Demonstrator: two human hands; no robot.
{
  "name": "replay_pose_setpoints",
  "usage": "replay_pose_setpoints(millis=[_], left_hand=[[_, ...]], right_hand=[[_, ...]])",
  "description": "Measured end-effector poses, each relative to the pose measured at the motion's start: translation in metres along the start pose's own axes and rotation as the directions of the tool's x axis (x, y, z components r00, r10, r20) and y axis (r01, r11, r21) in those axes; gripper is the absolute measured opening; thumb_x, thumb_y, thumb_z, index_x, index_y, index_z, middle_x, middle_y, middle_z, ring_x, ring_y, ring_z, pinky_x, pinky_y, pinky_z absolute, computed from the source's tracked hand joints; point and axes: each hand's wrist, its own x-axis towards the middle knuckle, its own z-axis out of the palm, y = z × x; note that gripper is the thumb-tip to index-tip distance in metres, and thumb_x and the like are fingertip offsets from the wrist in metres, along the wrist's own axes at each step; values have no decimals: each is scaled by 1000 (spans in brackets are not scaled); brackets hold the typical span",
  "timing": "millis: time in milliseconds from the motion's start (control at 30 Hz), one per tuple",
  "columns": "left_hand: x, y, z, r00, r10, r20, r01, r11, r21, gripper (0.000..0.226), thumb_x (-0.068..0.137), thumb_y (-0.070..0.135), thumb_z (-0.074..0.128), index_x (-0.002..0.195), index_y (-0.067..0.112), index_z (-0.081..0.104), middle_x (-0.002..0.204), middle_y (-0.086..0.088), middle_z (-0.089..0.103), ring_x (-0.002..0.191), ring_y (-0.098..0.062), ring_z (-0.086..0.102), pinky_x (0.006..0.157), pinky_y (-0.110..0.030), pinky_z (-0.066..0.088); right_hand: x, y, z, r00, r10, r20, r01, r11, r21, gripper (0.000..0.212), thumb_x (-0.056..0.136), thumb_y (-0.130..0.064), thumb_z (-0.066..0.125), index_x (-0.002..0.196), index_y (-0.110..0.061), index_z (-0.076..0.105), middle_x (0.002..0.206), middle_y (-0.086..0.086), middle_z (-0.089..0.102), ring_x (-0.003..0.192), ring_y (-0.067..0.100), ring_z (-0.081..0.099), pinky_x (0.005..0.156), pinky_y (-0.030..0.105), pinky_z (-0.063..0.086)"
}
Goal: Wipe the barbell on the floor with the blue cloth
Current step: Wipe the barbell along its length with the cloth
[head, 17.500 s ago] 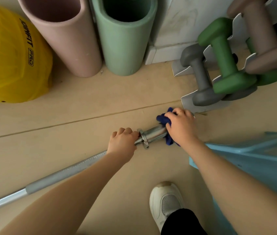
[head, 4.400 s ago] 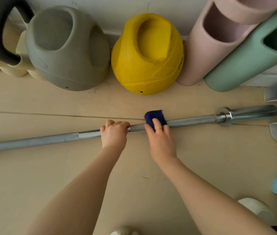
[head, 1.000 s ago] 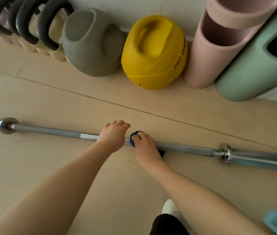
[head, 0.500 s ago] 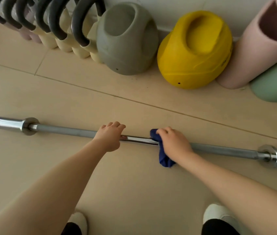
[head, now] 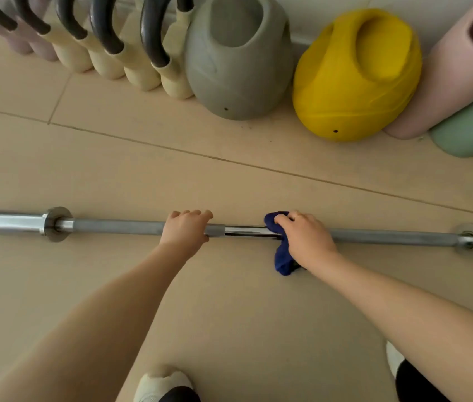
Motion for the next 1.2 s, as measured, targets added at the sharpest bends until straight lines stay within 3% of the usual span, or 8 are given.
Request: replay_pose_setpoints(millis=[333,433,567,667,767,933,1067,1200], left_hand=[[0,-7,10,994,53,-99,-60,996,-72,33,89,29,59,120,20,52,119,-1,54,116,-23,46,96,-31,32],[-1,-9,14,990,68,-125,-78,994,-76,31,90,27,57,120,19,55,119,0,55,116,-23,45,94,-30,32],[0,-12,11,988,92,-123,-103,991,-86,28,91,24,57,118,18,58,116,1,58,115,-23,44,91,-31,32],[1,-11,6,988,117,-105,-122,992,-43,27,91,25,55,117,18,59,115,1,59,115,-24,42,91,-31,32],[2,-10,4,988,116,-97,-117,993,-2,23,93,23,52,114,18,60,110,2,61,113,-23,42,90,-30,32],[11,-14,-1,988,147,-53,-146,989,21,24,96,24,46,117,20,58,114,2,60,115,-23,41,88,-30,32],[18,-15,-14,992,127,6,-127,992,-16,25,99,25,40,118,20,55,114,0,60,115,-24,41,87,-30,32],[22,-14,-20,998,65,-9,-66,989,-135,35,96,13,41,129,22,47,120,-3,58,119,-24,41,93,-32,34]], right_hand=[[20,-103,31,989,-101,-110,119,978,172,49,88,-2,41,135,-15,42,136,10,46,120,34,43,104,37,32],[12,-68,30,959,-191,-210,180,981,-72,50,71,-4,58,119,-17,60,118,14,62,90,41,61,79,42,52],[1,-51,35,965,90,-247,-126,983,-133,50,50,-2,80,97,-9,68,91,16,68,69,39,62,62,40,54],[5,-89,38,957,101,-271,-96,995,32,48,65,3,69,111,-7,62,108,20,64,94,44,61,86,42,51],[2,-115,38,989,5,-148,4,998,65,63,91,0,41,148,-14,18,156,12,18,143,36,14,117,40,15],[-4,-65,36,969,30,-243,-45,997,-55,80,58,-3,79,132,-15,51,136,14,53,118,36,55,95,45,47],[-8,-61,44,910,342,-235,-307,936,172,80,84,-2,60,148,-20,17,157,7,16,143,32,17,113,40,29],[3,-110,55,956,113,-269,-63,980,191,80,81,5,58,148,-17,20,156,10,17,143,35,19,114,44,25]])
